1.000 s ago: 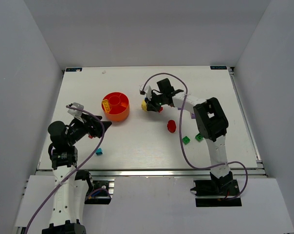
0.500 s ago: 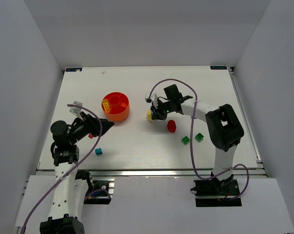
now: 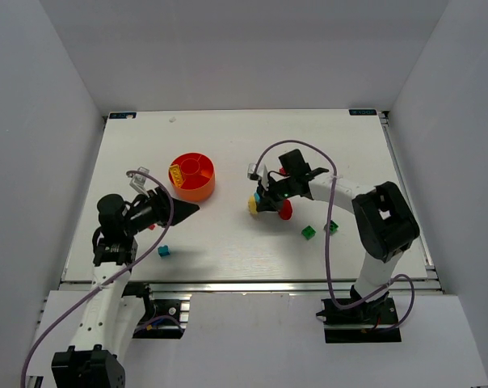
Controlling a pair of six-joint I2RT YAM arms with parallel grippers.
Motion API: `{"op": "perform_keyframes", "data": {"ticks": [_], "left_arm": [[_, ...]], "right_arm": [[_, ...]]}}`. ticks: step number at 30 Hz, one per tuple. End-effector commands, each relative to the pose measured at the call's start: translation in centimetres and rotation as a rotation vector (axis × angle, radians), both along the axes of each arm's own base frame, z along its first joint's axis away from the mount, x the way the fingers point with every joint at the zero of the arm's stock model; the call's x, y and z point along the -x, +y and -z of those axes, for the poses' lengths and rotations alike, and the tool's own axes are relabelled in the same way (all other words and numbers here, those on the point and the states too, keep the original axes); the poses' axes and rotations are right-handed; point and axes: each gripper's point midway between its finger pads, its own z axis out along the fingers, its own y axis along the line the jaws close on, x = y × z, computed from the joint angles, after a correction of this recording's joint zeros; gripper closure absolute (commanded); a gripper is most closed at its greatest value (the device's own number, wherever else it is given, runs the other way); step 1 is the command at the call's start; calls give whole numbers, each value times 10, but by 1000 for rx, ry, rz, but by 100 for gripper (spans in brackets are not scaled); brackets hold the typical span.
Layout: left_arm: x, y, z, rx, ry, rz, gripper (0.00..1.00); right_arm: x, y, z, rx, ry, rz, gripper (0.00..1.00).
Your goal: Sort the legos into containers by color
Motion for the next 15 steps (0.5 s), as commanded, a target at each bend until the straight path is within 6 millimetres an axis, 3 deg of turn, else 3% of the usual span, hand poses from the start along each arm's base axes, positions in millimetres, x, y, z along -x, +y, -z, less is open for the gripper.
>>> {"op": "perform_keyframes", "data": {"ticks": [1, 4, 15], "left_arm": [[-2, -5, 15, 23, 90, -29, 24], [-1, -14, 27, 35, 149, -36, 24], [-9, -55, 39, 75, 311, -20, 18]], "right_arm": [[11, 10, -32, -82, -17, -37, 92], [16, 9, -40, -100, -16, -42, 92], [40, 12, -70, -154, -27, -73, 92]]}}
